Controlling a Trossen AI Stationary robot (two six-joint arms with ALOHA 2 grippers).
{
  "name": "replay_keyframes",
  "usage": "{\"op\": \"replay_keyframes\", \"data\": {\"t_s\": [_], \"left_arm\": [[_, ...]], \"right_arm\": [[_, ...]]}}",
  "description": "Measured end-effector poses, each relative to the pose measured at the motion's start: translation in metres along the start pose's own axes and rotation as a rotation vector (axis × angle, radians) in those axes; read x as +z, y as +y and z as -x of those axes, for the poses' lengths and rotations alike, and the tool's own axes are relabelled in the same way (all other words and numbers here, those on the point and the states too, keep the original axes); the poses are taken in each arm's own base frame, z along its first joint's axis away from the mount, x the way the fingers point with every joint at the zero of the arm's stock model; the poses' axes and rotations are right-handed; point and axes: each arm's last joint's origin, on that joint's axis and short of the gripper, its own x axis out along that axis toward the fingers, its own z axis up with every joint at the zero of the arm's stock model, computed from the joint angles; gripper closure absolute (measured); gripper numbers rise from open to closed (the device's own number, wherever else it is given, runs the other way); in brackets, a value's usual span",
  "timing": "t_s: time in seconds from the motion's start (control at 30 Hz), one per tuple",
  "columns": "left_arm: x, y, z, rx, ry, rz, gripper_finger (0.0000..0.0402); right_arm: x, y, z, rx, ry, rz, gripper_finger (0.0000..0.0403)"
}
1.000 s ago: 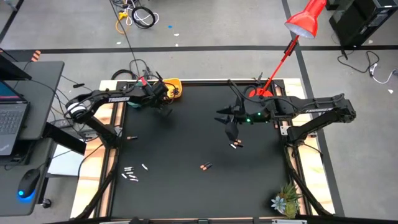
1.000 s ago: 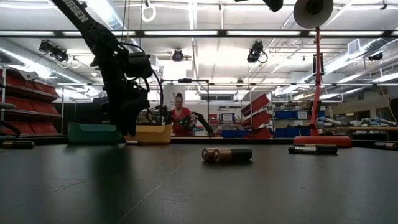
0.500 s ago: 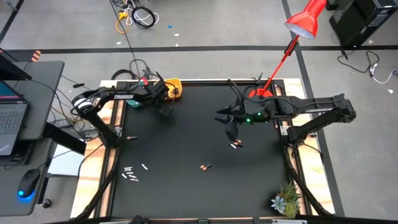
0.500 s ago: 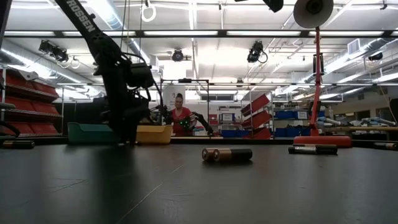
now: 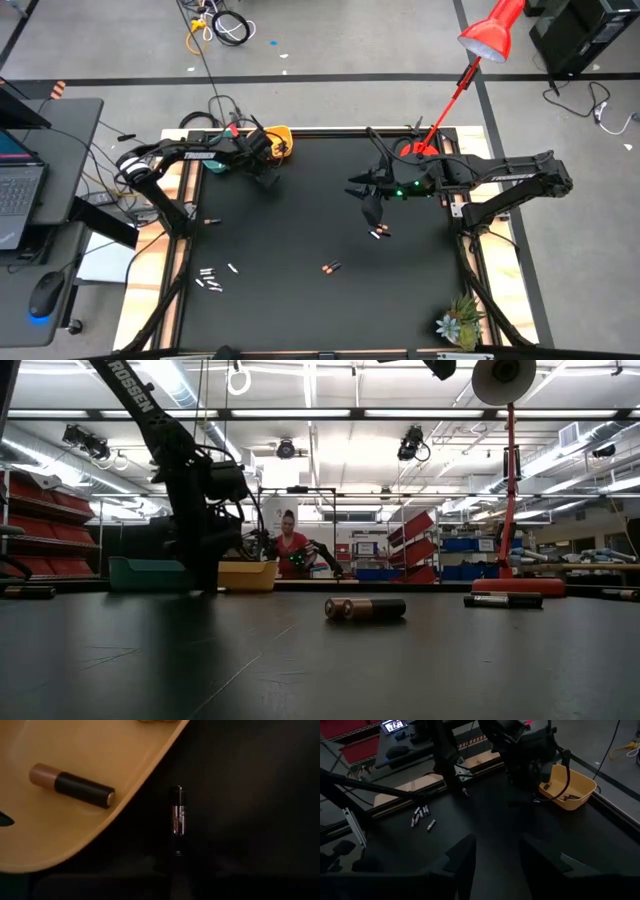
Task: Sort batteries
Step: Put the silver battery into the blue bin
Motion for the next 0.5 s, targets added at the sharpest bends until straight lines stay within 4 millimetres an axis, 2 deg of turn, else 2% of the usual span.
{"op": "replay_keyframes", "data": {"t_s": [0.27,0.4,0.5], "left_arm": [[-0.001,-0.001,0.002,-0.036,0.010,-0.028,0.0383],[-0.009,-0.002,0.014,-0.097,0.062,-0.031,0.0386],[-0.008,-0.002,0.031,-0.133,0.028,-0.050,0.0400]], "right_arm": [[0.000,0.000,0.000,-0.001,0.000,-0.007,0.0245],[0.000,0.000,0.000,-0.004,-0.002,-0.005,0.0245],[0.000,-0.001,0.000,-0.020,-0.009,0.003,0.0245]]}}
